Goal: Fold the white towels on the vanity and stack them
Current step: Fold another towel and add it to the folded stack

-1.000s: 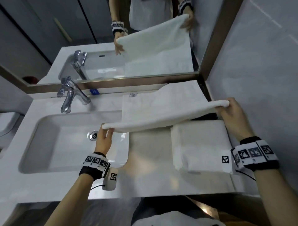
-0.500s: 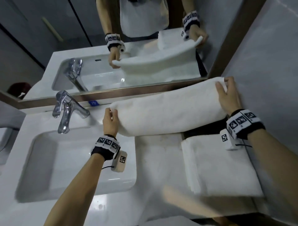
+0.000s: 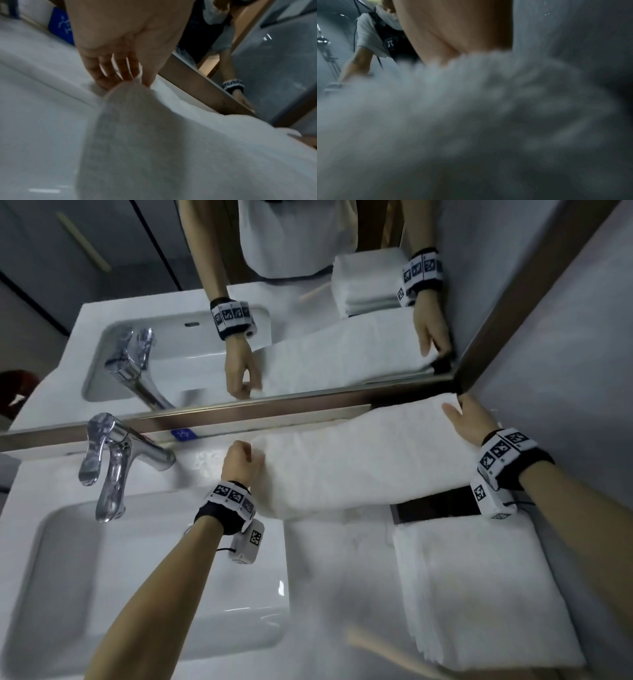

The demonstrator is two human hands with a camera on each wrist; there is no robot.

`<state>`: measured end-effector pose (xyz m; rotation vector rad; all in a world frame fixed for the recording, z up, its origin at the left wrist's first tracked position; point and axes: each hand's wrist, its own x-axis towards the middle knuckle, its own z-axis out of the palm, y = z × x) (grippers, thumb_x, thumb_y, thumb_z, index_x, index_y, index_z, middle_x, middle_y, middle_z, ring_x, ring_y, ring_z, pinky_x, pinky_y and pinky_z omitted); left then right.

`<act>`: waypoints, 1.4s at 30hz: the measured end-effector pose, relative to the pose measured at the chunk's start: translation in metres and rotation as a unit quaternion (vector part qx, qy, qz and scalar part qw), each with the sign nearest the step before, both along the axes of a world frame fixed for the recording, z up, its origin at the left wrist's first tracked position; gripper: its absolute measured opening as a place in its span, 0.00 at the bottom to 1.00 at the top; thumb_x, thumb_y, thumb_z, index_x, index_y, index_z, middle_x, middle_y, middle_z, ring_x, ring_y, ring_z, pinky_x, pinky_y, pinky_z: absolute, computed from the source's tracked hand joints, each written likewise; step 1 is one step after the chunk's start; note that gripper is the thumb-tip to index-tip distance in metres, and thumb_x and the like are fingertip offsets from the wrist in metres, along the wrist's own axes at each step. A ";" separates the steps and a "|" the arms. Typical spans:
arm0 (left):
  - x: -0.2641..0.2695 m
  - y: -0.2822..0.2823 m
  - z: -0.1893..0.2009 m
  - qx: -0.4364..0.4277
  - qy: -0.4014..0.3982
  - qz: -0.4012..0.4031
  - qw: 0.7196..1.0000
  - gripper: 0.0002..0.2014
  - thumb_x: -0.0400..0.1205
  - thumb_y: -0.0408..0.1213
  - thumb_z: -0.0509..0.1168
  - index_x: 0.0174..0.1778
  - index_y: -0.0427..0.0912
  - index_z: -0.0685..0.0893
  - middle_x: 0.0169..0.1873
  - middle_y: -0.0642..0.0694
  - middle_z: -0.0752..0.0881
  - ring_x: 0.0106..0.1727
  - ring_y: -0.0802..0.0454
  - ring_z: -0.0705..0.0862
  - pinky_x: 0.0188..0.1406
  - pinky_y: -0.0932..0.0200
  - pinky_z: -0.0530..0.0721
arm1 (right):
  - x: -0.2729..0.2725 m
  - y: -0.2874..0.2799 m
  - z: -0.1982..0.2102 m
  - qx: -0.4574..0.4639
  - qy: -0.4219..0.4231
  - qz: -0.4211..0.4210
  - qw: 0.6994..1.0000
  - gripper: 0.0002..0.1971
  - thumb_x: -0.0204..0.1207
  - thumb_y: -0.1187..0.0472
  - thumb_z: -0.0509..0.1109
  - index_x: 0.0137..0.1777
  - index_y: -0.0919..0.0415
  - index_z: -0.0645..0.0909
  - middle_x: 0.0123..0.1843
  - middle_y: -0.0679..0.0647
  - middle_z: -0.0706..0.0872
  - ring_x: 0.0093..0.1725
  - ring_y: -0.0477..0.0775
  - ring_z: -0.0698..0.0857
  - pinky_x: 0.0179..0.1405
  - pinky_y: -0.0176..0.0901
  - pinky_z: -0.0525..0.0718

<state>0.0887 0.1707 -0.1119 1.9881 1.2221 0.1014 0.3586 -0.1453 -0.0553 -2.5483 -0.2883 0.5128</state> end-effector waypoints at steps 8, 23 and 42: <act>0.027 0.011 0.010 0.069 0.089 -0.268 0.957 0.33 0.73 0.44 0.75 0.72 0.41 0.72 0.70 0.39 0.76 0.71 0.39 0.72 0.71 0.47 0.71 | 0.022 0.000 0.000 -0.001 0.095 0.045 0.994 0.32 0.75 0.54 0.73 0.73 0.69 0.68 0.72 0.65 0.77 0.69 0.65 0.78 0.70 0.60 0.76; -0.017 0.012 0.089 0.086 -0.068 -0.285 0.952 0.08 0.73 0.49 0.74 0.42 0.51 0.86 0.33 0.54 0.86 0.37 0.50 0.85 0.38 0.65 0.77 | 0.010 -0.034 0.085 0.160 0.068 0.068 0.982 0.09 0.72 0.62 0.75 0.52 0.60 0.85 0.44 0.48 0.87 0.34 0.31 0.84 0.28 0.21 0.80; -0.090 -0.048 0.013 0.150 0.050 -0.357 0.921 0.14 0.73 0.47 0.64 0.47 0.42 0.80 0.46 0.48 0.83 0.51 0.44 0.80 0.48 0.52 0.76 | -0.048 -0.057 0.055 -0.212 0.069 0.174 0.959 0.19 0.79 0.78 0.52 0.55 0.68 0.85 0.66 0.65 0.81 0.64 0.66 0.80 0.59 0.44 0.74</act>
